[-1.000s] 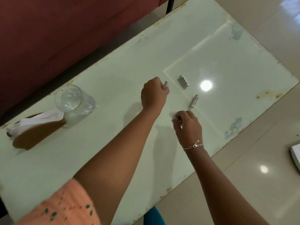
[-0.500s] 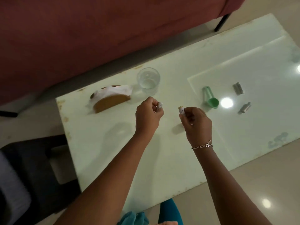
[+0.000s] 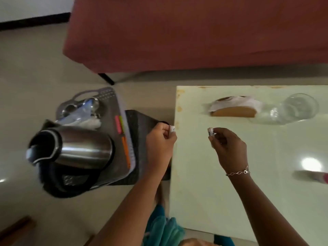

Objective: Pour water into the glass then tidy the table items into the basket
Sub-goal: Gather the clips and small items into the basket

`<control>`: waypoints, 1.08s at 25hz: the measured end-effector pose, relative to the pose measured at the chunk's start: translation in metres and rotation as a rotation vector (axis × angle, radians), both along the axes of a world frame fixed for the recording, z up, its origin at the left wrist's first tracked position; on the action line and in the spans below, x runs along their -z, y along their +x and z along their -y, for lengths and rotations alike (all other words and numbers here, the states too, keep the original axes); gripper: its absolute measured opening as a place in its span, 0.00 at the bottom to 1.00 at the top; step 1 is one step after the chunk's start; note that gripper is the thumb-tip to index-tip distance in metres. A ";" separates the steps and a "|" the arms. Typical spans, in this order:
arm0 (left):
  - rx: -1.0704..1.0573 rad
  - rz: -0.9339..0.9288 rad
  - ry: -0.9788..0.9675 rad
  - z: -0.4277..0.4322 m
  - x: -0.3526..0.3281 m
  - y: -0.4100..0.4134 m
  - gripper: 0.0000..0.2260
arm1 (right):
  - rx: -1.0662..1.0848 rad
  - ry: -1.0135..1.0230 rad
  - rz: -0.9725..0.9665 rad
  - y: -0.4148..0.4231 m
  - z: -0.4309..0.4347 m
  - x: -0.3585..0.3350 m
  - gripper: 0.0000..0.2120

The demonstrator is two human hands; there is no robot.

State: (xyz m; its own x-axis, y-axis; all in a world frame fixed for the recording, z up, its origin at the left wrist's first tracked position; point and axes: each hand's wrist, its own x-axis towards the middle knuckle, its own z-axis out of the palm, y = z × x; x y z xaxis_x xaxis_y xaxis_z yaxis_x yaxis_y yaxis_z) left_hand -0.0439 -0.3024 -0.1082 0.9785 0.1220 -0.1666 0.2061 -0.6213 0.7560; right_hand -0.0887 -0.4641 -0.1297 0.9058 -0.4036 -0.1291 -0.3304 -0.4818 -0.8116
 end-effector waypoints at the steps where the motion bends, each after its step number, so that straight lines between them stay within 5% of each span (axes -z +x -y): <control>1: -0.048 0.002 0.014 -0.019 -0.001 0.002 0.01 | -0.038 0.004 -0.006 0.007 -0.014 -0.002 0.07; 6: -0.295 -0.048 0.245 -0.109 0.005 0.002 0.04 | -0.207 0.056 -0.054 0.046 -0.081 -0.011 0.07; 11: -0.245 -0.382 0.512 -0.150 0.041 -0.016 0.09 | -0.349 0.130 -0.096 0.068 -0.134 -0.016 0.10; 15: -0.232 -0.496 0.470 -0.159 0.060 -0.018 0.08 | -0.560 0.099 -0.108 0.073 -0.166 -0.022 0.16; 27: -0.293 -0.563 0.093 -0.176 0.071 -0.018 0.09 | -0.867 -0.074 -0.295 0.107 -0.250 -0.002 0.11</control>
